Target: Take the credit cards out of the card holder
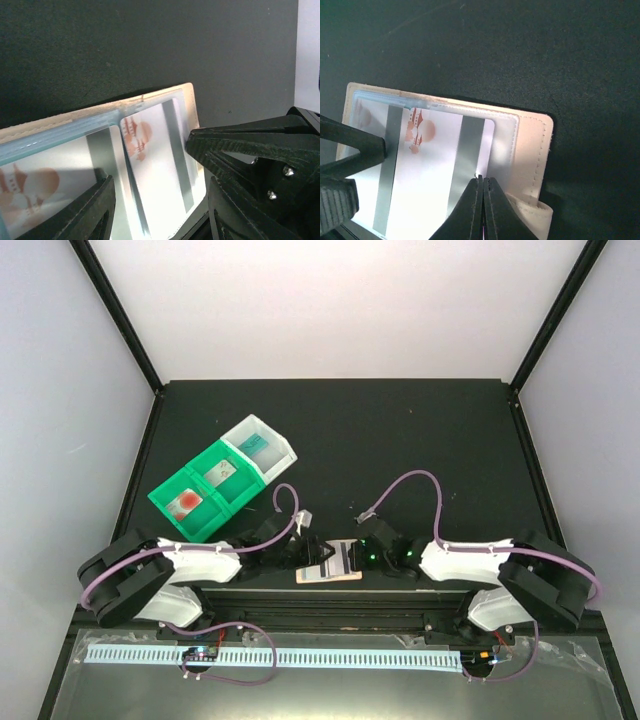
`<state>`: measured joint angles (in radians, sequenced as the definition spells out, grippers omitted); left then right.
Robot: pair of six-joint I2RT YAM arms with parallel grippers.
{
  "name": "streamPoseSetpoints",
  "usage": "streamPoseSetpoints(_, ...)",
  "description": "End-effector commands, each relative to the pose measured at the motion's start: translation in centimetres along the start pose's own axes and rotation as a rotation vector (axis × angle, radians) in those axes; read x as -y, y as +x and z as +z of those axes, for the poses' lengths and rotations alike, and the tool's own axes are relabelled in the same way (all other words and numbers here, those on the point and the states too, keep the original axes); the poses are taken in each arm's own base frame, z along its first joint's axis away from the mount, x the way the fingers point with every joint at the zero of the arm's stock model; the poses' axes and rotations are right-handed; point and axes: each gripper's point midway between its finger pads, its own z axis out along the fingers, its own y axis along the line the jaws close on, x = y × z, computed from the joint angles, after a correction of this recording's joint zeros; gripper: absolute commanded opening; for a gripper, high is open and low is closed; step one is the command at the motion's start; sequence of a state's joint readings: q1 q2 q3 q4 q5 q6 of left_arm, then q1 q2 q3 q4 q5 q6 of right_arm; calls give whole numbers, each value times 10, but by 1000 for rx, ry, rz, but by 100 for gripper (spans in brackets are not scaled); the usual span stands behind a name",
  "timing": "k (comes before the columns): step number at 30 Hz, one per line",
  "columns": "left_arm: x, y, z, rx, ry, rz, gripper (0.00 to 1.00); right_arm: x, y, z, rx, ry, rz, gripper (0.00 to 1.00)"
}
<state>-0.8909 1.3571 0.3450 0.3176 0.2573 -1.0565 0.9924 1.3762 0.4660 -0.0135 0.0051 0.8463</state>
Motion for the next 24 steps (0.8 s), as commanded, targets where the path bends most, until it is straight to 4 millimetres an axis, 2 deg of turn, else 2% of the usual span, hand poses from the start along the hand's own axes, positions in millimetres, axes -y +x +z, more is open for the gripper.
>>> streamPoseSetpoints(1, -5, 3, 6, -19, -3, -28, 53, 23, 16, 9, -24, 53, 26, 1)
streamPoseSetpoints(8, -1, 2, 15, -24, 22, -33, 51, 33, 26, 10, -28, 53, 36, 1)
streamPoseSetpoints(13, 11, 5, 18, -54, 90, -77, 48, 32, 27, 12, -31, 44, 37, 1)
streamPoseSetpoints(19, 18, 7, 8, -50, 131, -128, 47, 33, 30, 13, -34, 34, 47, 1)
streamPoseSetpoints(21, 8, 11, 5, -58, 75, -155, 50, 33, 31, 12, -34, 33, 47, 1)
streamPoseSetpoints(24, 6, 15, -1, -67, 43, -171, 55, 32, 30, 12, -32, 28, 47, 1)
